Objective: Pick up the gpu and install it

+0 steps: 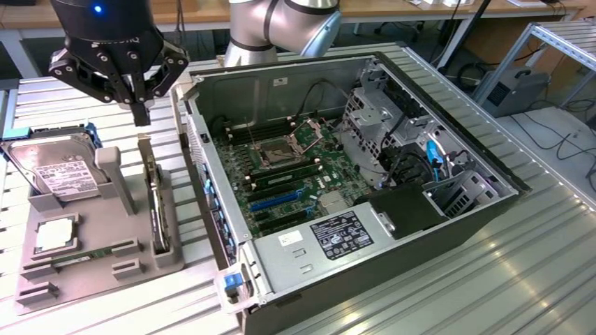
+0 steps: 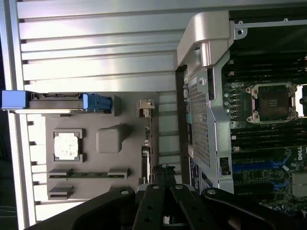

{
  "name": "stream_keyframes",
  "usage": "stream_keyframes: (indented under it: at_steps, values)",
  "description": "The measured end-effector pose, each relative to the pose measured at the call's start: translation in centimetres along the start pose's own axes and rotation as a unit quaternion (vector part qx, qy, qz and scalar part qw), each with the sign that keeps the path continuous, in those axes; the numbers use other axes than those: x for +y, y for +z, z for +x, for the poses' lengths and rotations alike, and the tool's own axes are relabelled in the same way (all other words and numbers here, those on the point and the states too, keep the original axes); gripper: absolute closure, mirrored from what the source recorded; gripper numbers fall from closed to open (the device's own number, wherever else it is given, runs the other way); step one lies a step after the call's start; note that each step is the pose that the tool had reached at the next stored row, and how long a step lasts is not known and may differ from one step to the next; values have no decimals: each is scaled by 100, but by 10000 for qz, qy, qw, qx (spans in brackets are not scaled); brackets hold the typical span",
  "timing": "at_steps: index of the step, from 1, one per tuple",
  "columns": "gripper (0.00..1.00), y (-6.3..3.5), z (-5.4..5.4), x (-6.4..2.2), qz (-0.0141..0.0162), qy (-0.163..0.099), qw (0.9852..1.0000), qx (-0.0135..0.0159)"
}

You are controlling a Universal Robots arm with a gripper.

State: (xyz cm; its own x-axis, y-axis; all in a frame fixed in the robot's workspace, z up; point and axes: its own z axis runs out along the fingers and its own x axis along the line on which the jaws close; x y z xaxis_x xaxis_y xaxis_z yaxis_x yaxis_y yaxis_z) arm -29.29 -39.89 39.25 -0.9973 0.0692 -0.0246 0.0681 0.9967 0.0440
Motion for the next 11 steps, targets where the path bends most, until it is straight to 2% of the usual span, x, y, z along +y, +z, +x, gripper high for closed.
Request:
stream_keyframes:
  at_steps: [11]
  values:
    - [89, -1, 9, -23, 0, 0, 10000, 0]
